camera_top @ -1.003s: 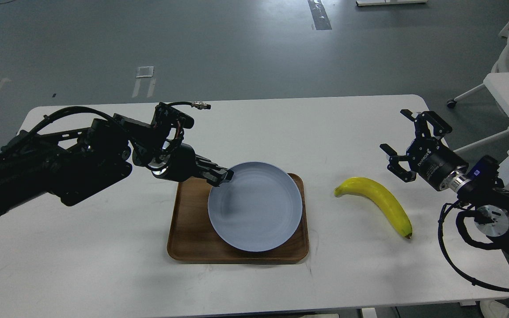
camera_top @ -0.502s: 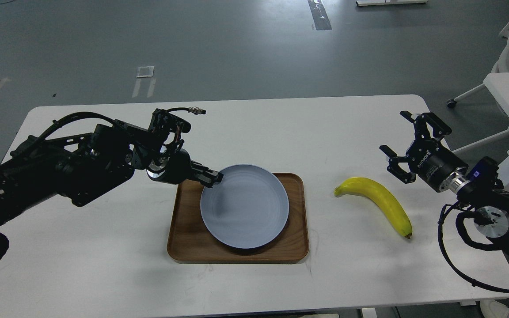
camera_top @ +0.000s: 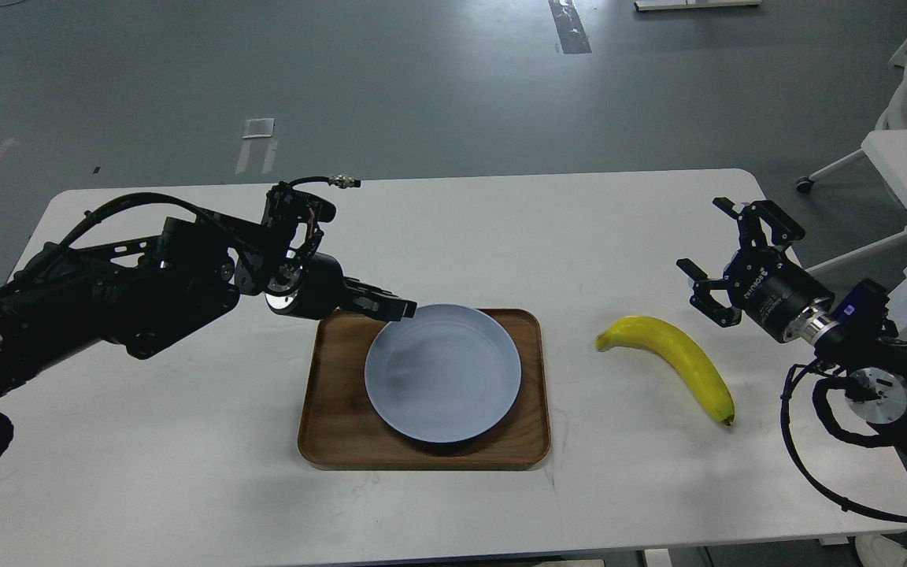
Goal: Place banana on plate with both arms
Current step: 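Release the plate and raise the left gripper away from the tray, then reach the right gripper down to the yellow banana and grasp it, then lift the banana and carry it over the plate with the right gripper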
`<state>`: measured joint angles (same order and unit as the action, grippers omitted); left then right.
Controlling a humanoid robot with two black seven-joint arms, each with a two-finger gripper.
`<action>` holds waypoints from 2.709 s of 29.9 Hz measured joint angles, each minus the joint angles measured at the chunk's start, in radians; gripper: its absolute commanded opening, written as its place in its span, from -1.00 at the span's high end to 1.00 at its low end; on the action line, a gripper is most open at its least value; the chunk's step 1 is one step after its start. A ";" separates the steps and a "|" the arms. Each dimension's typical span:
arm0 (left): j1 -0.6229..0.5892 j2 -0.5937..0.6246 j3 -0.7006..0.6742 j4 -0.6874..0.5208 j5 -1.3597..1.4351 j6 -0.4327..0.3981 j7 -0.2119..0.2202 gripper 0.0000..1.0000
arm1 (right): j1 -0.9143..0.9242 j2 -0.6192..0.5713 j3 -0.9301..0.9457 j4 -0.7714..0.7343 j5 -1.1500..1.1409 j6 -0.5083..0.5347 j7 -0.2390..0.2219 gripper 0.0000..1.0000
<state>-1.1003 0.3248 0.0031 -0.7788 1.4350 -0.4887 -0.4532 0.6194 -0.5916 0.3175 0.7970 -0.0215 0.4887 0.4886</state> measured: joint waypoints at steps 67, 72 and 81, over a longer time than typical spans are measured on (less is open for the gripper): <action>0.261 0.111 -0.535 0.064 -1.255 0.000 0.097 -0.96 | 0.730 0.189 -1.143 0.035 -1.161 -0.174 0.000 0.21; 0.261 0.116 -0.535 0.064 -1.255 0.000 0.097 -0.96 | 0.726 0.194 -1.177 0.035 -1.161 -0.173 0.000 0.80; 0.261 0.132 -0.536 0.050 -1.255 0.000 0.097 -0.96 | 0.780 0.181 -1.183 0.054 -1.155 -0.171 0.000 0.90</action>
<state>-0.8390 0.4568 -0.5327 -0.7290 0.1795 -0.4887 -0.3559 1.3992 -0.4101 -0.8652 0.8515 -1.1770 0.3176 0.4884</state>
